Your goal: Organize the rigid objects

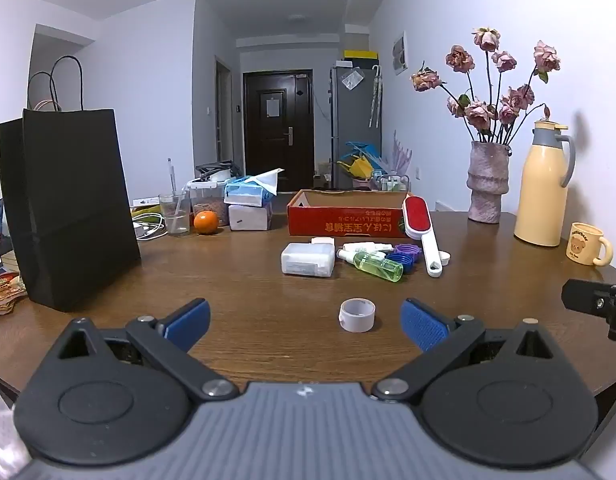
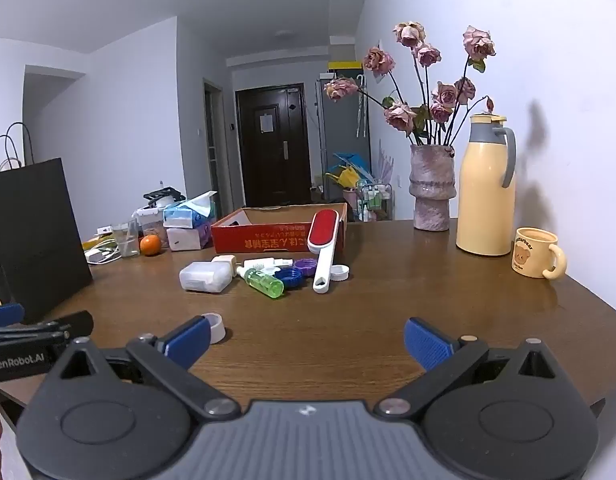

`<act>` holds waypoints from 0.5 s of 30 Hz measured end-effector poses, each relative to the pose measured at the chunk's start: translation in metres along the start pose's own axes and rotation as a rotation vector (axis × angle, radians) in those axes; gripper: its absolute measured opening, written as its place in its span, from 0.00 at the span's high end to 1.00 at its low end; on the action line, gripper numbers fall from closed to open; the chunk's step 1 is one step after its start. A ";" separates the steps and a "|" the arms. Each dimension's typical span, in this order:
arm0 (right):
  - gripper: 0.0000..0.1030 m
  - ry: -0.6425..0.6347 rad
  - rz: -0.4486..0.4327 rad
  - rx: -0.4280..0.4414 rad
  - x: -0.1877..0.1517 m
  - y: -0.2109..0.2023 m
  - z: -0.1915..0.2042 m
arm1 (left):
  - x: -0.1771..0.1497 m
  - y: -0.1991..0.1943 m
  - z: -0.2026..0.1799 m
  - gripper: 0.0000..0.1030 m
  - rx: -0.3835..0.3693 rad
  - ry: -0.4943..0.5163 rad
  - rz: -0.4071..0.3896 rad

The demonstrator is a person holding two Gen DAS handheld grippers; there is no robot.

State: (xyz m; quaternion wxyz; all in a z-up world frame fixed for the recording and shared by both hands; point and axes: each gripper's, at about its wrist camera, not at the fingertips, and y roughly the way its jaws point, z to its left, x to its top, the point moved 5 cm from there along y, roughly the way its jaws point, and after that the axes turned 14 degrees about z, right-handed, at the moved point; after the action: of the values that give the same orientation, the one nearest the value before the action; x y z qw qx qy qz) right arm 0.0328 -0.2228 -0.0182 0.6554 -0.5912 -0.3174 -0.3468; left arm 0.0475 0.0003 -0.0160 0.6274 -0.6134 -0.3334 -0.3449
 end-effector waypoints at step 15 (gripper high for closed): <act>0.00 -0.010 -0.005 0.009 -0.002 0.003 0.005 | 0.002 -0.002 0.002 0.00 -0.008 0.012 0.001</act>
State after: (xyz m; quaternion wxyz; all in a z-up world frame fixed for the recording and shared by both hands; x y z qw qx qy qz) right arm 0.0342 -0.2172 -0.0211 0.6556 -0.5891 -0.3235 -0.3441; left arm 0.0472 0.0024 -0.0136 0.6271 -0.6139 -0.3281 -0.3495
